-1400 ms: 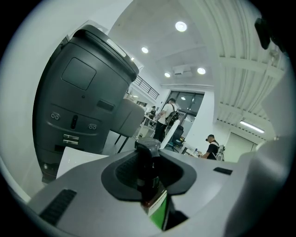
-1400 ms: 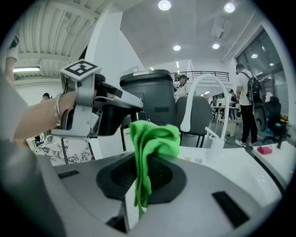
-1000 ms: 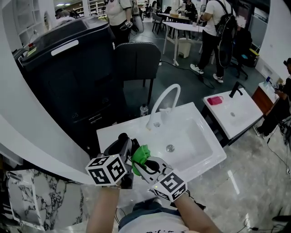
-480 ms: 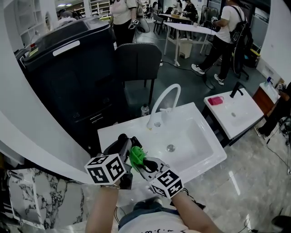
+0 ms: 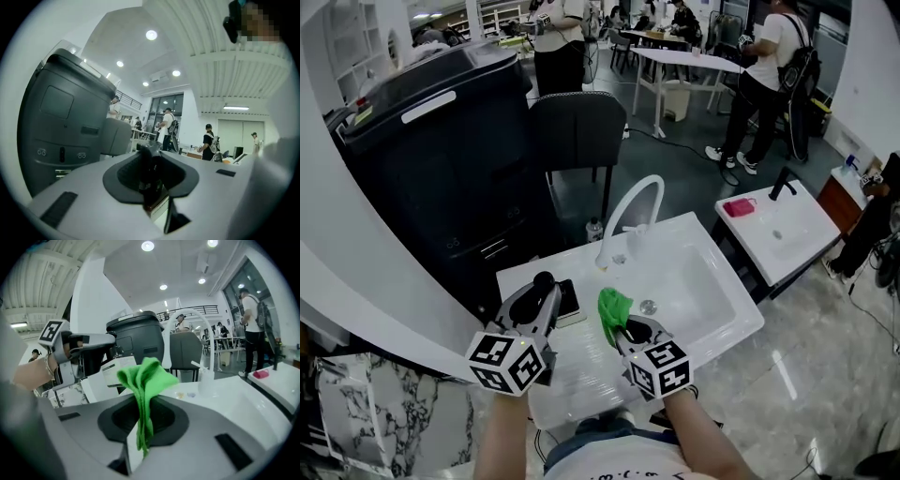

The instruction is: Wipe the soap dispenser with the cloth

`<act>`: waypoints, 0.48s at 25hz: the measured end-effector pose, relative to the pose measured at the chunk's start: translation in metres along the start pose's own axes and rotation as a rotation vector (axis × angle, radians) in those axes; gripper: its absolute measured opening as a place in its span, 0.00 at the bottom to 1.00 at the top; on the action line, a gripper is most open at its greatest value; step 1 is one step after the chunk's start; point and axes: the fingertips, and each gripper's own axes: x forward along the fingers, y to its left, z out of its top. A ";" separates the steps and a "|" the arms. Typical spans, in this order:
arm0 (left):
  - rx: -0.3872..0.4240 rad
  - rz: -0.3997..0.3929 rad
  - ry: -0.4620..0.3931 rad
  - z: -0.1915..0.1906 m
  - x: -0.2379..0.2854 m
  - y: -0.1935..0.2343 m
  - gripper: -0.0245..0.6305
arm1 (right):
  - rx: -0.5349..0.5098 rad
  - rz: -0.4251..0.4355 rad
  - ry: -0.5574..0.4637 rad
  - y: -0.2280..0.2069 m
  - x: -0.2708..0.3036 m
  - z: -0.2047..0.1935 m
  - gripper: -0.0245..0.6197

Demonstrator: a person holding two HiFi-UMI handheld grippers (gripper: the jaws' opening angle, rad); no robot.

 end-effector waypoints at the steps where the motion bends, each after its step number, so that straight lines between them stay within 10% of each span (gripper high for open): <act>1: 0.023 -0.020 -0.020 0.002 -0.001 -0.002 0.18 | 0.004 -0.004 -0.013 -0.002 -0.003 0.005 0.11; 12: 0.294 -0.209 -0.096 0.012 -0.011 -0.039 0.18 | -0.070 0.301 -0.245 0.060 -0.026 0.078 0.11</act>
